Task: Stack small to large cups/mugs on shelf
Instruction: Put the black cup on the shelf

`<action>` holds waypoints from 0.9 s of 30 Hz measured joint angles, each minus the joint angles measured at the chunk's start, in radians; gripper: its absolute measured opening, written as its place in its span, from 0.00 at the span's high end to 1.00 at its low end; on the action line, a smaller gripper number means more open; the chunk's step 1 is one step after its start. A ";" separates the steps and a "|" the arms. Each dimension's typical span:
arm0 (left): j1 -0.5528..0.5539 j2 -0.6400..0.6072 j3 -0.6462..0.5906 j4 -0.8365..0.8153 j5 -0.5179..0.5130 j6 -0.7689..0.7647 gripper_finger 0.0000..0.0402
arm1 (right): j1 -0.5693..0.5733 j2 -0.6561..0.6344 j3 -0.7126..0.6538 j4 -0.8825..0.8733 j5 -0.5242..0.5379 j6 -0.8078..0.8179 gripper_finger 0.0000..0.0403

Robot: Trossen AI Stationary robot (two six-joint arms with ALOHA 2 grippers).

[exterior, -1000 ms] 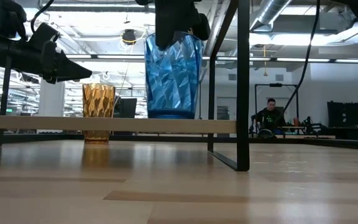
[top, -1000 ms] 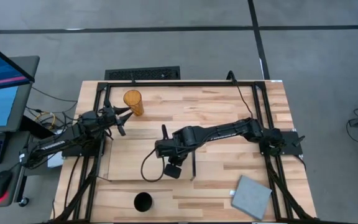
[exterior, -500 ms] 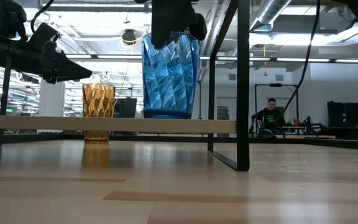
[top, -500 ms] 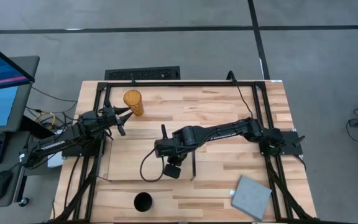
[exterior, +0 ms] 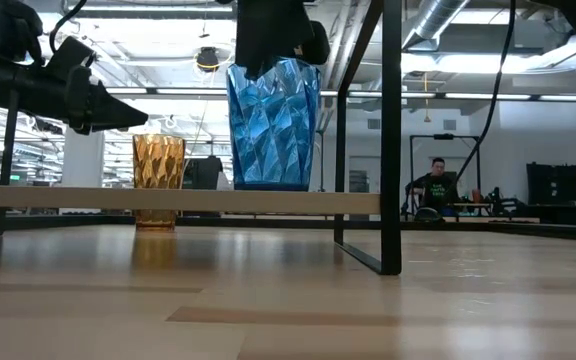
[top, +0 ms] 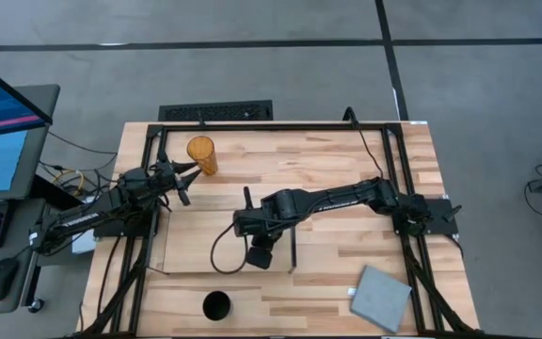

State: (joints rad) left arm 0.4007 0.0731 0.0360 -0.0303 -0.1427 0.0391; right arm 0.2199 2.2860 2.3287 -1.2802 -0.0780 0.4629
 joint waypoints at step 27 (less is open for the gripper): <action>0.000 -0.001 0.000 0.000 0.005 0.000 0.72 | -0.080 -0.138 0.024 0.132 -0.003 -0.091 0.38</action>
State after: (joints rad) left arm 0.4007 0.0723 0.0360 -0.0303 -0.1378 0.0391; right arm 0.1403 2.1479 2.3524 -1.1481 -0.0812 0.3721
